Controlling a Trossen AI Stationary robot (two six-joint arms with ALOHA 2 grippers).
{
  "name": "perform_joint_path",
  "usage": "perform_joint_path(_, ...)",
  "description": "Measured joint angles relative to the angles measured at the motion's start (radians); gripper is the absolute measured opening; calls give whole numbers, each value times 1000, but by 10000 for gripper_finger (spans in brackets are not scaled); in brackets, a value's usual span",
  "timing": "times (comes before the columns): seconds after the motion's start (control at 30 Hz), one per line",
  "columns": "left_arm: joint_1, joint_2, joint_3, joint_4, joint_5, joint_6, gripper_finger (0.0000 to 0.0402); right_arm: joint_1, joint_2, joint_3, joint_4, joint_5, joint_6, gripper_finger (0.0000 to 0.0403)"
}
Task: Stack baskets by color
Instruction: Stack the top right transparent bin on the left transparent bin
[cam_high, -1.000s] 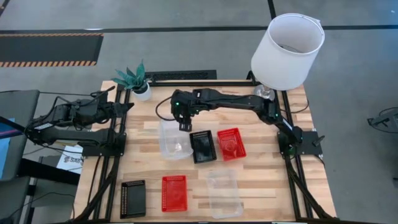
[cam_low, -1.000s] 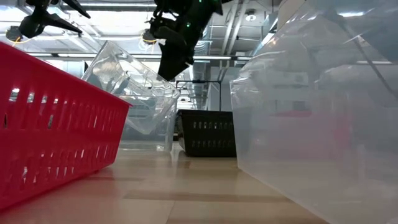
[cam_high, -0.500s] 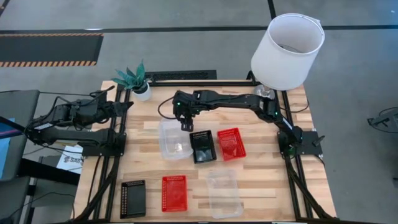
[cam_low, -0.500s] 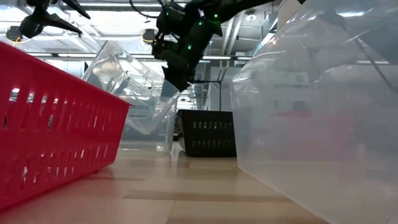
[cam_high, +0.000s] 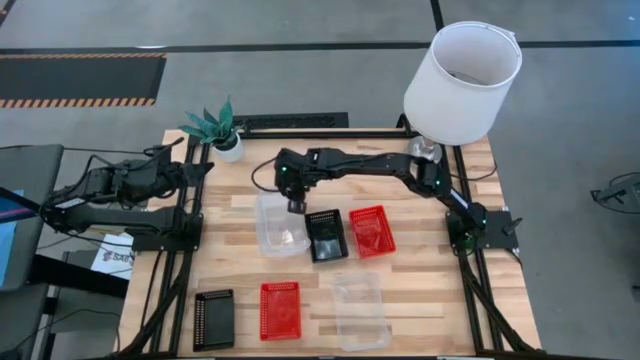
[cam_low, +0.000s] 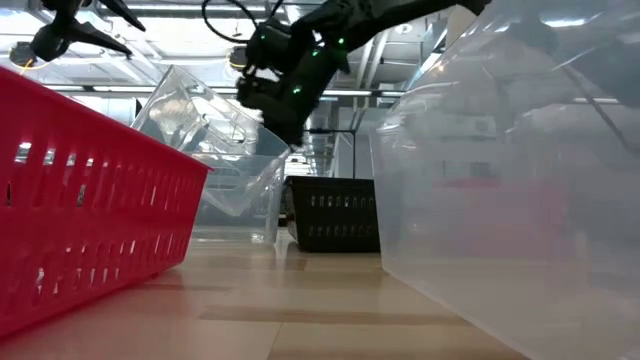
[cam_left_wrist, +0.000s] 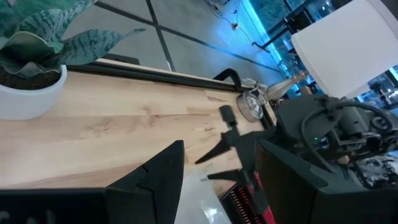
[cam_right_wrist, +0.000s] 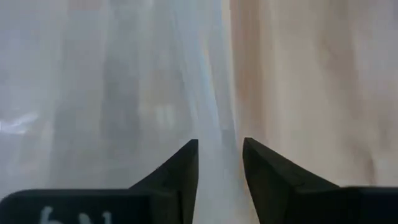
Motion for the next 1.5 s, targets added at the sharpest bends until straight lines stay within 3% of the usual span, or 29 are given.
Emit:
perform_joint_path(0.33,0,0,0,-21,-6,-10,183,9,-10,-2,-21,10,-40,94)
perform_joint_path(0.87,0,0,0,-21,-7,-10,183,8,-10,49,-24,42,-45,106)
perform_joint_path(1.3,0,0,0,-21,-7,-10,183,18,-2,49,-49,63,-55,10)
perform_joint_path(1.5,0,0,0,-21,-7,-14,183,19,-10,72,-75,64,-35,5)
